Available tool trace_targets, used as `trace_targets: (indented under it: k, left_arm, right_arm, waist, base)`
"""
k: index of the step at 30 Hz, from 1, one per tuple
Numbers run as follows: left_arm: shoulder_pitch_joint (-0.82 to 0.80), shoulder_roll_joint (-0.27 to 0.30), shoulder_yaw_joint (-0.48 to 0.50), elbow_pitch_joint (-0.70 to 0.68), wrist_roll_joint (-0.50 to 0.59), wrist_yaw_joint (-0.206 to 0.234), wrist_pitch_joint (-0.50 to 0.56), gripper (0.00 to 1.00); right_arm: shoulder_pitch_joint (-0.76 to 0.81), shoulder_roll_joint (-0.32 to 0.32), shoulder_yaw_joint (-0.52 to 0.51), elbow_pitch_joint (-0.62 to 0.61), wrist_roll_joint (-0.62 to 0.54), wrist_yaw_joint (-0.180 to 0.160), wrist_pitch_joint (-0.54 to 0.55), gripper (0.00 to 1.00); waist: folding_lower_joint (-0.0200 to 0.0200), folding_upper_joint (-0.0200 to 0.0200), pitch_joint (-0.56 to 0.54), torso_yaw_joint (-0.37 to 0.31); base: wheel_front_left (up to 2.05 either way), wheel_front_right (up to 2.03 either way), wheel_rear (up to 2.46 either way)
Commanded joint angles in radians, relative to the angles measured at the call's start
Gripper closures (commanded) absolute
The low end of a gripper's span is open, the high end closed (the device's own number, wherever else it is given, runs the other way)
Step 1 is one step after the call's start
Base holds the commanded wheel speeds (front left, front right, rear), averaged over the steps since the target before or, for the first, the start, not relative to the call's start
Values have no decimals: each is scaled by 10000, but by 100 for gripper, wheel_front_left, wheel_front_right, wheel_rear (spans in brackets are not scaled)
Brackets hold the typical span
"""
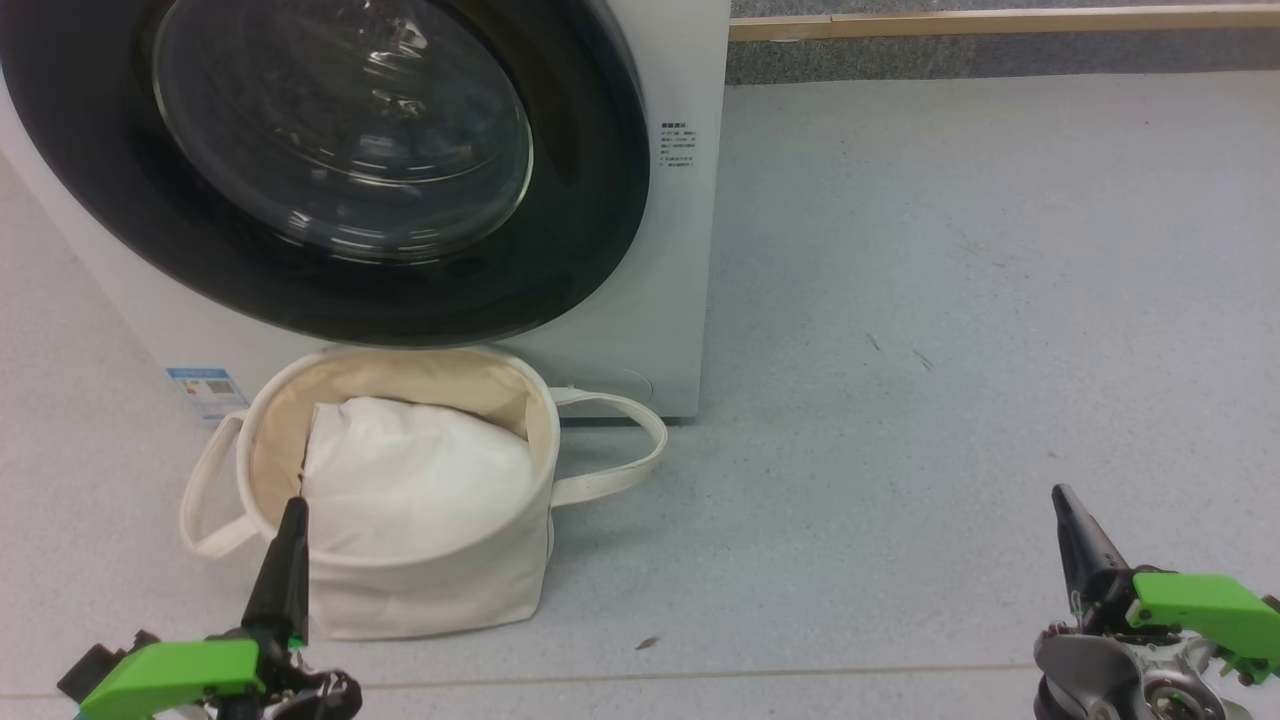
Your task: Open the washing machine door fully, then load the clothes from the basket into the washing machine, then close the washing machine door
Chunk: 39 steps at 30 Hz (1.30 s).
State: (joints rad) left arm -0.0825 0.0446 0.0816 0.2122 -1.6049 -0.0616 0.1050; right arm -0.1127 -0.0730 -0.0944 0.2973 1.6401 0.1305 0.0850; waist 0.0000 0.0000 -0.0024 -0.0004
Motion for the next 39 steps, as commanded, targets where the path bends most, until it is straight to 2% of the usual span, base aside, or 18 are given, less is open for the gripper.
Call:
trace_targets:
  k: [1,39]
  left_arm:
    - [-219,57,343,-394,-29,4,75,100]
    - [-219,56,343,-395,-29,5,75,100]
  right_arm:
    - [-130,-124,241,-394,70,2,-64,100]
    - [-113,-295,473,-416,273,2,-246,100]
  waist:
    - [0,0,0,0]
    - [0,0,1,0]
  base:
    - [0,0,0]
    - [0,0,0]
